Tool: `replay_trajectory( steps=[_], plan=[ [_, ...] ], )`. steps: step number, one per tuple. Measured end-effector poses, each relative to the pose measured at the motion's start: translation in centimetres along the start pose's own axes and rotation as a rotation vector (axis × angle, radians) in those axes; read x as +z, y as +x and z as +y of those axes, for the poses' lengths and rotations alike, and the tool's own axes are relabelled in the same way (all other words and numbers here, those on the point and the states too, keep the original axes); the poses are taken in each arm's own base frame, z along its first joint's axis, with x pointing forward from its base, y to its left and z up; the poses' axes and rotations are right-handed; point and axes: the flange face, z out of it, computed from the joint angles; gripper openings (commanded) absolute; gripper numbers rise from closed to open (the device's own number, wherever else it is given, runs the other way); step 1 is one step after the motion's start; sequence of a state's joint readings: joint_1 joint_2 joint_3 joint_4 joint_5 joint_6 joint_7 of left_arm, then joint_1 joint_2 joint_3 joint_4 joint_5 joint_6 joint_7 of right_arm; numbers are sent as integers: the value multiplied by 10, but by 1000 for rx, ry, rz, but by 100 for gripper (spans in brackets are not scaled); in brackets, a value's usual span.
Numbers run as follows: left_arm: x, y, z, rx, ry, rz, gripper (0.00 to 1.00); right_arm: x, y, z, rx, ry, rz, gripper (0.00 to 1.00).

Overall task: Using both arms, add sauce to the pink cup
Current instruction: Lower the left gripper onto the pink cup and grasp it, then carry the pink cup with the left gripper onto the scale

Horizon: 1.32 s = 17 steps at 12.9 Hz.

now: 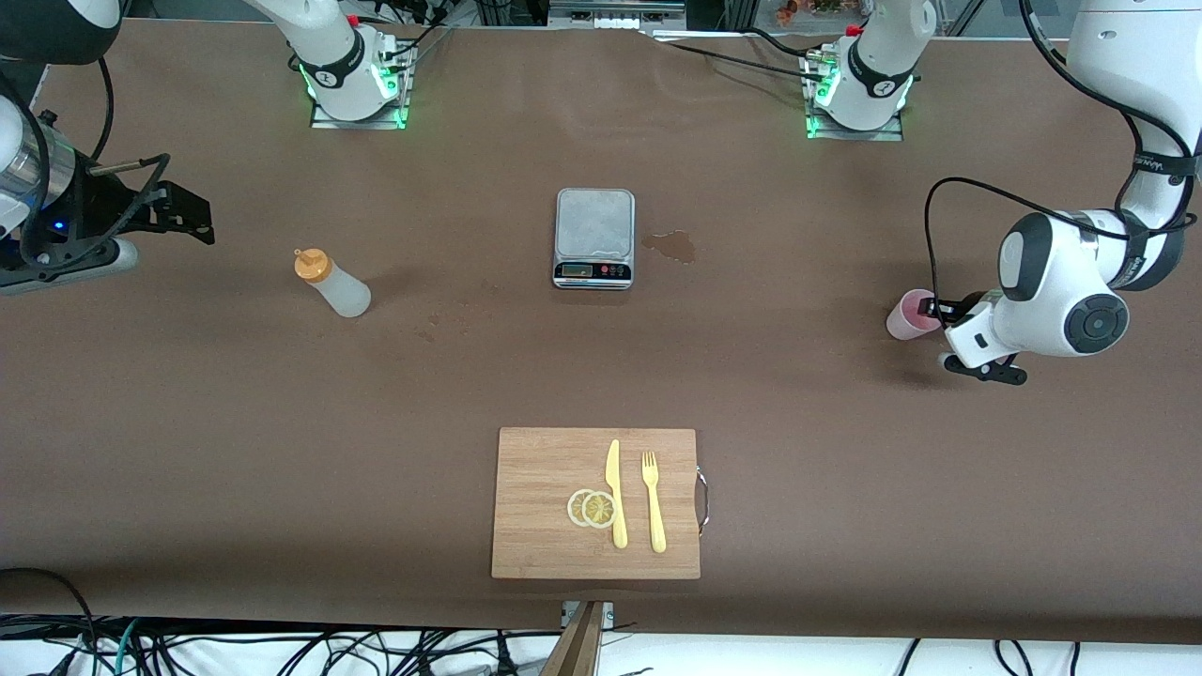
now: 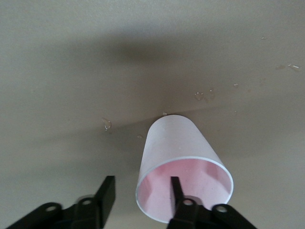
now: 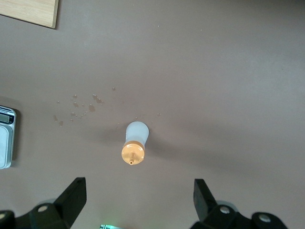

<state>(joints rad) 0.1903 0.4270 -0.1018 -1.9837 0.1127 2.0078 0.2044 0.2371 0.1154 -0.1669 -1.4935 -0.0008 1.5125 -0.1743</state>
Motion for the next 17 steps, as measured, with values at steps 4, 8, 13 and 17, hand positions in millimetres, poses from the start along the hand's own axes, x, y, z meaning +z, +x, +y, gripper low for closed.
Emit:
replay_trajectory(
  steps=[4,8,13,17],
  plan=[
    [1,1,3,19,0,-2,0,0,0,0,0,0,-1,100],
    [-16,4,13,38,1,-33,0,0,0,0,0,0,-1,100],
    [-89,11,117,62,-77,-80,0,0,0,0,1,0,-1,100],
    [-94,4,271,18,-60,-67,0,1,0,0,1,0,-1,100]
  ],
)
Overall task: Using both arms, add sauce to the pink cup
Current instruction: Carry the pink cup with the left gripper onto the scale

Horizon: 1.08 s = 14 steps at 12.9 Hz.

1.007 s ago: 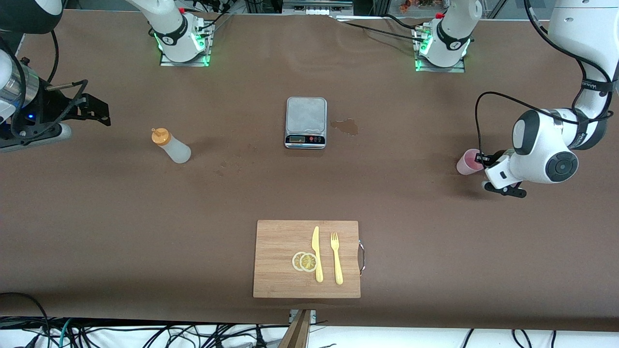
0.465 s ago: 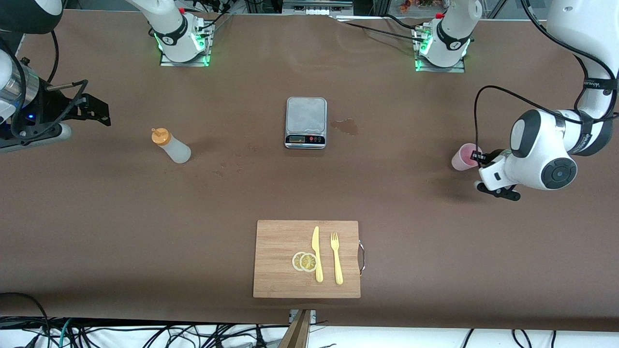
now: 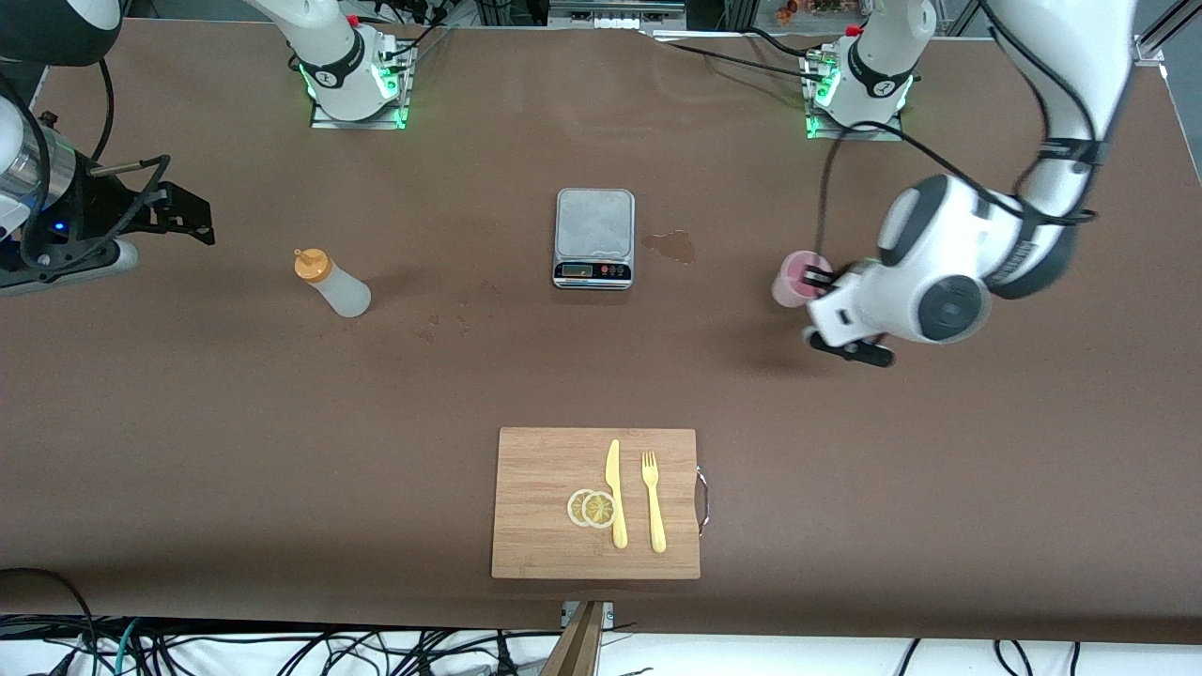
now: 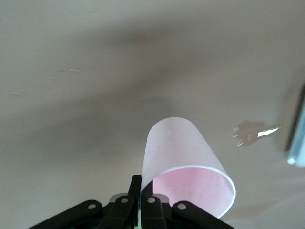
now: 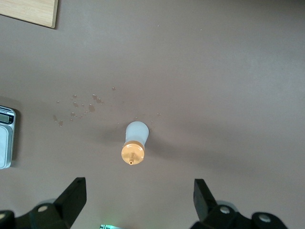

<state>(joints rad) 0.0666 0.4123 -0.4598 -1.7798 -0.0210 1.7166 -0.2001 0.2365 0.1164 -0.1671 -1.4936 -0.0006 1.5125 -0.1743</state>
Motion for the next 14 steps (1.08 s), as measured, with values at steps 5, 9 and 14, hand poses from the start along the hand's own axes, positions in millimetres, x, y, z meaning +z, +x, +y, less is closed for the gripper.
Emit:
replay_trajectory(
  steps=[5,9,14],
  plan=[
    [42,-16,163,-174,-51,77,0,4,0,1,2,2,-9,100],
    [92,-30,239,-243,-48,88,0,6,-1,4,-37,4,-15,100],
    [112,-52,277,-234,-24,84,0,24,-9,34,-135,76,-46,100]
  ],
)
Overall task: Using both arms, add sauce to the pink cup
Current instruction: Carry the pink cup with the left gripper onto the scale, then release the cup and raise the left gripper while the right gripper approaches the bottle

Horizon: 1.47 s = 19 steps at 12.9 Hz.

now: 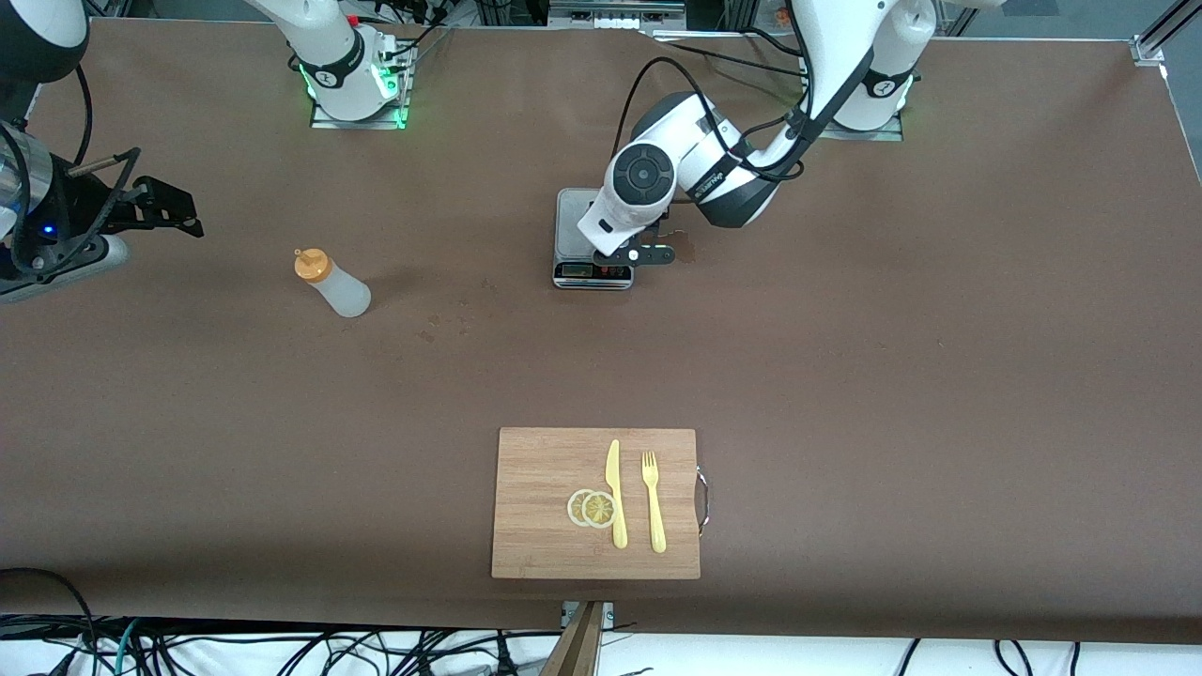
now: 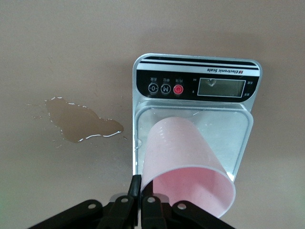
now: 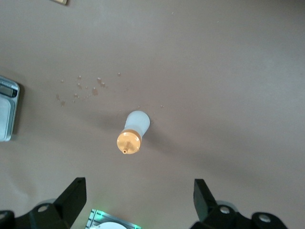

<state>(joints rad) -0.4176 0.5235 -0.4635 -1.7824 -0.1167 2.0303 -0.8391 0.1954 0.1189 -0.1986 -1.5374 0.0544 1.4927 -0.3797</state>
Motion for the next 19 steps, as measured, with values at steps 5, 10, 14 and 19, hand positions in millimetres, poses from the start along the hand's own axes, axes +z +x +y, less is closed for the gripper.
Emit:
replay_trajectory(
  steps=[5,10,14,19],
  plan=[
    [22,-7,8,17,23,-27,100,47,-13,43,-255,163,38,100],
    [-24,3,6,5,16,-23,100,95,-35,77,-518,371,165,100],
    [-125,13,-32,-42,37,-36,100,142,-40,104,-737,478,291,100],
    [-244,54,-169,23,-45,58,100,231,-48,150,-977,613,500,100]
  ],
)
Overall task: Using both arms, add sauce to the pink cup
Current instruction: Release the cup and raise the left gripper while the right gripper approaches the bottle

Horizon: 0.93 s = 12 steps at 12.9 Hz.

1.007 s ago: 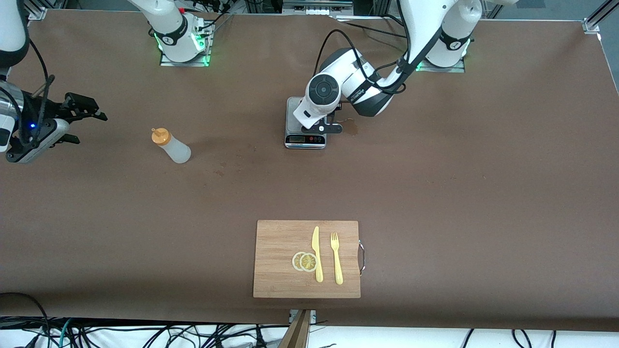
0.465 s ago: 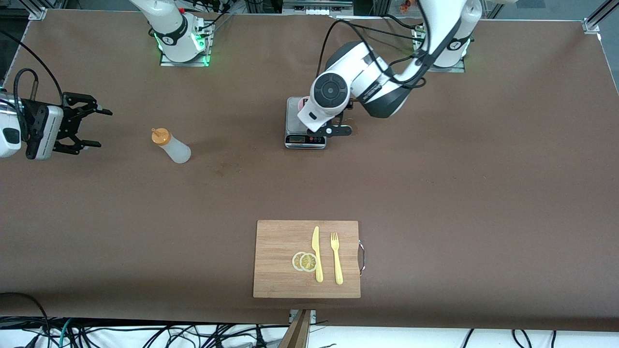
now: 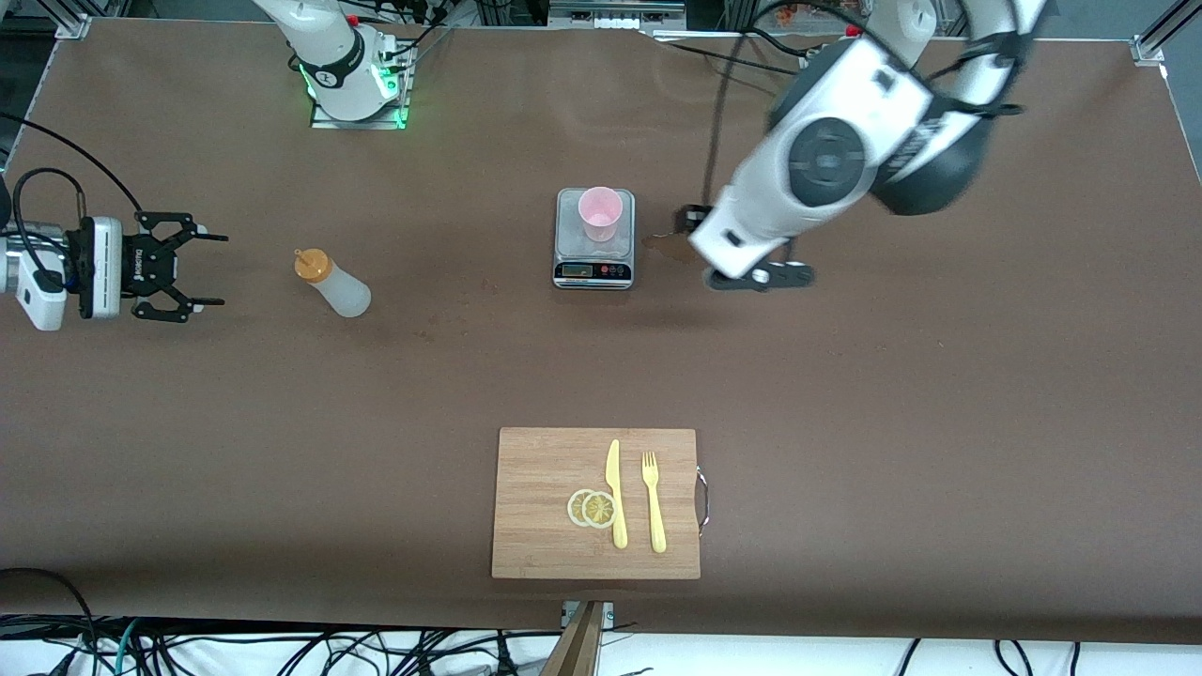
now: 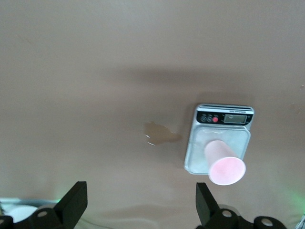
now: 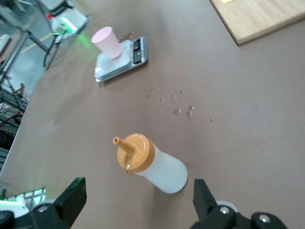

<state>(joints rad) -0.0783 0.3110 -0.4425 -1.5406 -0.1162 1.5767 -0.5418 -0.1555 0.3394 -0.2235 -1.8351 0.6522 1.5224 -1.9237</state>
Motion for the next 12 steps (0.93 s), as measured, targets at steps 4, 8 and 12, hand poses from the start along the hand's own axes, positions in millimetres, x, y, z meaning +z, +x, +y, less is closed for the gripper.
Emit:
replay_trajectory(
  steps=[4,8,12],
  plan=[
    [-53,29,-122,50,3,75,100,44,-60,17,-205,76,161,100],
    [-94,14,-171,-11,94,217,100,92,-102,27,-384,138,280,100],
    [-97,-24,-187,10,116,232,100,127,-133,32,-458,168,339,100]
  ],
)
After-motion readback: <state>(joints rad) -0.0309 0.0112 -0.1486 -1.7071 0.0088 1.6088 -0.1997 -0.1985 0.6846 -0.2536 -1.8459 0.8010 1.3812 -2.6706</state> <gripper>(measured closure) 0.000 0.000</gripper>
